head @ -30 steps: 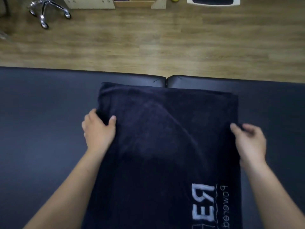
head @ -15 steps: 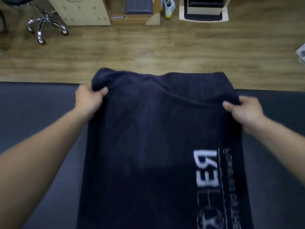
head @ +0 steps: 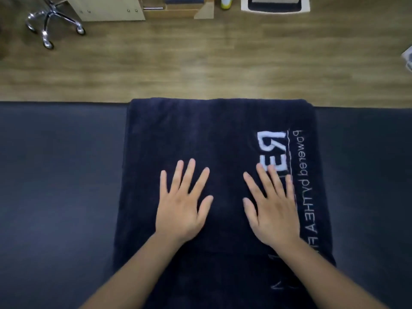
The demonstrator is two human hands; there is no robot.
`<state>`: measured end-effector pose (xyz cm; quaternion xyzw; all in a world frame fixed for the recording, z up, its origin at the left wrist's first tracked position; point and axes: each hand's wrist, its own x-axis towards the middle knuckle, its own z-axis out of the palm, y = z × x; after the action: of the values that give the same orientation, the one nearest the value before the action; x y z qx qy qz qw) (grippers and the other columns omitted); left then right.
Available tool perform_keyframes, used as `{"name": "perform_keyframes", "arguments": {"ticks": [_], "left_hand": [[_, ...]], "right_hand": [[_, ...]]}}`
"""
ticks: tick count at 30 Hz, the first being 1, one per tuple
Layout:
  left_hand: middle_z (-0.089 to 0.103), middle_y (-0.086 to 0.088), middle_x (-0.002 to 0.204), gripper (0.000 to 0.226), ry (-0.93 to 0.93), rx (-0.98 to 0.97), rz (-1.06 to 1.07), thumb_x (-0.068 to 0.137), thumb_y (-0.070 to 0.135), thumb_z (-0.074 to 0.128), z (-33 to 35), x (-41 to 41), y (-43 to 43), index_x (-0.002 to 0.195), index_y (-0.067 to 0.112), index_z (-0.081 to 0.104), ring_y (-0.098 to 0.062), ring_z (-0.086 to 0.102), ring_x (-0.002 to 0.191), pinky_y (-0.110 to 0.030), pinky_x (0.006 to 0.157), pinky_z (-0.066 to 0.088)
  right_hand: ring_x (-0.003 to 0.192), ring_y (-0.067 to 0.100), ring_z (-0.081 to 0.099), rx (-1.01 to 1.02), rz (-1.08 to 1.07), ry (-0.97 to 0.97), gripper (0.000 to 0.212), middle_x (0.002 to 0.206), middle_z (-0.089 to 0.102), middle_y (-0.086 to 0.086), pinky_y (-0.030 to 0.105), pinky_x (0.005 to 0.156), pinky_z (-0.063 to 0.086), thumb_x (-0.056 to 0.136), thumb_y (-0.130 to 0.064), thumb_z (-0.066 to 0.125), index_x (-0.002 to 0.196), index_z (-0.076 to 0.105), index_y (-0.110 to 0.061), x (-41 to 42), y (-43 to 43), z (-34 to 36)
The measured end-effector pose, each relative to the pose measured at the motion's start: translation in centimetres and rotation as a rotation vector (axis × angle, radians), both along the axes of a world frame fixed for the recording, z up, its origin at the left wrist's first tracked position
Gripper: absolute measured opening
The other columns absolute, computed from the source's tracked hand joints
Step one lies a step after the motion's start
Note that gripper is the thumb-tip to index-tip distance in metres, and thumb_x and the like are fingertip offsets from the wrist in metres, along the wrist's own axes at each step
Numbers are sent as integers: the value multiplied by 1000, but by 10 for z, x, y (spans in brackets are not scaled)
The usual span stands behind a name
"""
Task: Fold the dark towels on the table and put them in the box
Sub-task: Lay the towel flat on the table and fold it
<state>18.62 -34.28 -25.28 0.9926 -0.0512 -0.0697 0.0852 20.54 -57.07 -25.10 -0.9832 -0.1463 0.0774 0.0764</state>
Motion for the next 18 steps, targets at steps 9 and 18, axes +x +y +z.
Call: {"name": "perform_keyframes", "arguments": {"ticks": [9,18], "left_hand": [[-4,-5,167,64,108,108,32,101,56,14,4,14,1,158,32,1,-29,-11,153,-61,120,0],[7,-5,167,58,73,6,-22,104,50,20,8,-97,6,158,30,17,-28,-2,154,-58,120,9]], "right_hand": [[153,25,6,-83,-40,39,60,164,17,3,56,121,6,98,-48,27,155,24,-31,7,5,2],[153,26,1,-29,-207,59,57,165,9,5,54,122,8,101,-46,21,156,17,-30,-78,17,3]]}}
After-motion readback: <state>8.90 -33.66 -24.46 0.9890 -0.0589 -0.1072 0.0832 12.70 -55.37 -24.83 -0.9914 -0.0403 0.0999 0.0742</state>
